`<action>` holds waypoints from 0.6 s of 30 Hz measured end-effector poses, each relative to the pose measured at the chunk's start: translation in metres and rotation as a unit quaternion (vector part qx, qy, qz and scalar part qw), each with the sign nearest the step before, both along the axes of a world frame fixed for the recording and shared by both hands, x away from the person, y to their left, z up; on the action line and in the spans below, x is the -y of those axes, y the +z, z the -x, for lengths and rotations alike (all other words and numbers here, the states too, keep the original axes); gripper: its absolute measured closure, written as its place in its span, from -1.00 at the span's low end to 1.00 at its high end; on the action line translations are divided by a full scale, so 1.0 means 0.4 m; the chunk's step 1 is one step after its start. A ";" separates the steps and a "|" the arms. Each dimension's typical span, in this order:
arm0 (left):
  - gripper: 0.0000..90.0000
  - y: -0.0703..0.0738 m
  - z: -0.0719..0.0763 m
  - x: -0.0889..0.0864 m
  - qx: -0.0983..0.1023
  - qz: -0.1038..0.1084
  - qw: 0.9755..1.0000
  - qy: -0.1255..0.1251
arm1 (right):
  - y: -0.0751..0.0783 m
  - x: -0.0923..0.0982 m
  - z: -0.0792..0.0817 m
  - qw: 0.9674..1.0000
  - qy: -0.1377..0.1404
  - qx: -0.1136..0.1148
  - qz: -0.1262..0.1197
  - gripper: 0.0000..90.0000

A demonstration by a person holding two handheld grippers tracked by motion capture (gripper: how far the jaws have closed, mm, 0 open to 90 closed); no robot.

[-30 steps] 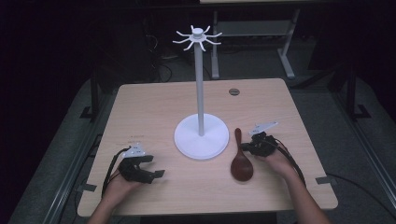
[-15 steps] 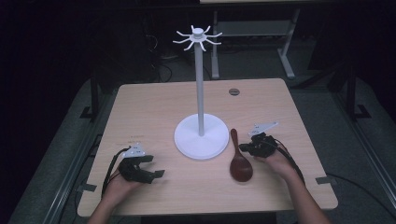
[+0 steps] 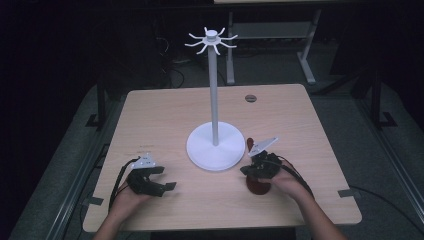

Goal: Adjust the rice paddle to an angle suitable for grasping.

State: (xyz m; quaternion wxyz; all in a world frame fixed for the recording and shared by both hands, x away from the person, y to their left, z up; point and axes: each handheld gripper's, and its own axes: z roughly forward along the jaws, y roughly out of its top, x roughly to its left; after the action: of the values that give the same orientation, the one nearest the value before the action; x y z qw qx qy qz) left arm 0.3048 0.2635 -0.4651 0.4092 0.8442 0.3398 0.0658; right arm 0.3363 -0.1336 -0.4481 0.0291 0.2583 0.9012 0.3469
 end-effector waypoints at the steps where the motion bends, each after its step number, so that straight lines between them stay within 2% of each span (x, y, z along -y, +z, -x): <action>1: -0.65 0.000 -0.001 -0.001 0.002 -0.001 1.000 -0.001 | -0.002 -0.008 0.003 1.000 0.004 -0.001 0.008 1.00; 3: -0.65 0.000 -0.002 -0.001 0.003 -0.001 1.000 -0.001 | -0.007 -0.016 0.005 1.000 0.015 0.003 0.025 1.00; 5: -0.65 0.000 -0.002 -0.001 0.002 -0.001 1.000 -0.002 | -0.010 -0.016 0.005 0.999 0.015 0.000 0.031 1.00; 12: -0.65 0.001 0.003 0.001 0.000 0.004 1.000 0.002 | -0.011 0.009 0.004 0.999 0.005 -0.015 0.033 1.00; 18: -0.65 0.001 -0.001 -0.001 0.003 0.001 1.000 -0.001 | -0.008 0.054 0.001 0.999 -0.011 -0.023 0.034 1.00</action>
State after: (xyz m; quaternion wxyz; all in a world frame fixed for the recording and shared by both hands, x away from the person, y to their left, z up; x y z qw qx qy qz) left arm 0.3051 0.2638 -0.4646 0.4115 0.8439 0.3374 0.0677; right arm 0.3359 -0.1550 -0.4515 0.0210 0.2744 0.9101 0.3098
